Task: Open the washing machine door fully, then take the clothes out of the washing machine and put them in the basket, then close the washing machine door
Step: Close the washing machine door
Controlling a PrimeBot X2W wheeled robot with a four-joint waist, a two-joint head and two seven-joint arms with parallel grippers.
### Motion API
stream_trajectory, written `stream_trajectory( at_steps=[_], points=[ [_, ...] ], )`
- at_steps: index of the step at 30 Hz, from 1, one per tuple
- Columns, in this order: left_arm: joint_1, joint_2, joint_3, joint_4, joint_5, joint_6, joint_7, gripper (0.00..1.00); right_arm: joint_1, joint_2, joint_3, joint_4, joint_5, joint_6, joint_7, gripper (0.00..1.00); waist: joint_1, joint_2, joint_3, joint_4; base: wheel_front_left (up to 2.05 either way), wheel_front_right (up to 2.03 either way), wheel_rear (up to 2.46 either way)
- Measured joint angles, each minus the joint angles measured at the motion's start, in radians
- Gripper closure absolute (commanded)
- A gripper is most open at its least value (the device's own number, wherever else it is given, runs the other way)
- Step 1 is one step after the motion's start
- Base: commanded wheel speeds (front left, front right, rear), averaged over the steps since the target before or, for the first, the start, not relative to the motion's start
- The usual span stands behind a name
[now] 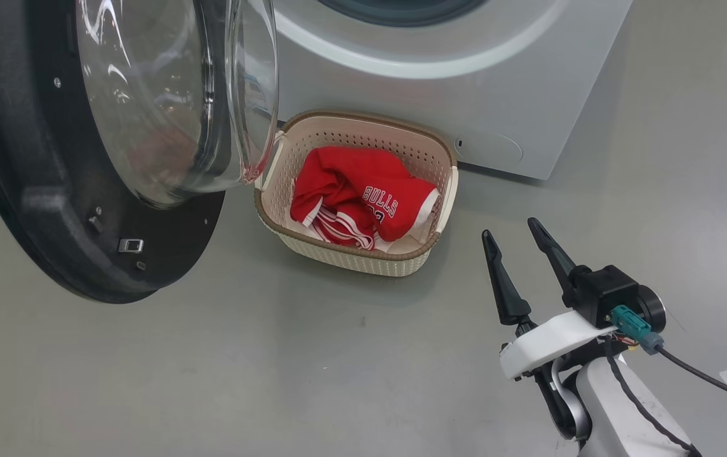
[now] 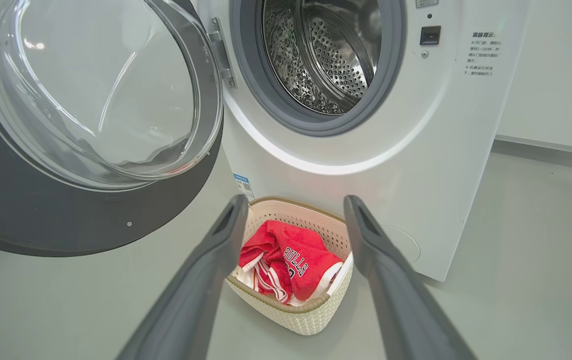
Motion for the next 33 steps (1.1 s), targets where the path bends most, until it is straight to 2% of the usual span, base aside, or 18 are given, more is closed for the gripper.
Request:
stream_trajectory(
  at_steps=[4,9,10,11,12,13,23,33],
  points=[
    [0.037,-0.002,-0.06,-0.019,0.046,-0.003,-0.109,1.0,0.0,0.0,-0.001,0.0,0.0,0.0,0.0,0.0,0.0,0.0,-0.001,-0.001,0.0,0.0,0.0],
    [0.065,-0.001,-0.09,-0.018,0.111,-0.004,-0.25,1.0,0.0,0.001,-0.001,-0.001,0.0,0.0,0.0,0.0,0.0,0.0,-0.003,-0.003,0.0,0.0,0.0],
    [0.071,0.0,-0.103,-0.018,0.129,-0.004,-0.273,0.83,0.0,0.001,0.0,-0.001,0.0,0.0,0.0,0.0,0.0,0.0,-0.003,-0.003,0.0,0.0,0.0],
    [0.078,0.001,-0.111,-0.015,0.144,-0.005,-0.296,0.54,0.0,0.001,0.0,-0.001,0.0,0.0,0.0,0.0,-0.0001,0.0,-0.003,-0.003,0.0,0.0,0.0],
    [0.084,0.002,-0.116,-0.011,0.155,-0.005,-0.318,0.02,0.0,0.001,0.0,-0.001,0.0,0.0,0.0,0.0,0.0,0.0,-0.004,-0.004,0.0,0.0,0.0],
    [0.088,0.002,-0.121,-0.005,0.162,-0.005,-0.336,0.0,0.0,0.001,0.001,-0.001,0.0,0.0,0.0,0.0,0.0,0.0,-0.004,-0.004,0.0,0.0,0.0],
    [0.117,0.015,-0.201,0.073,0.2,-0.005,-0.511,0.0,0.0,0.002,0.001,-0.002,0.0,0.0,0.0,0.0,0.0,0.0,-0.016,-0.005,0.0,0.0,0.0],
    [0.119,0.025,-0.22,0.119,0.2,-0.005,-0.568,0.0,0.004,0.003,0.001,-0.002,0.0,0.0,0.0,0.0,0.0,0.0,-0.018,-0.006,0.0,0.0,0.0]
  ],
)
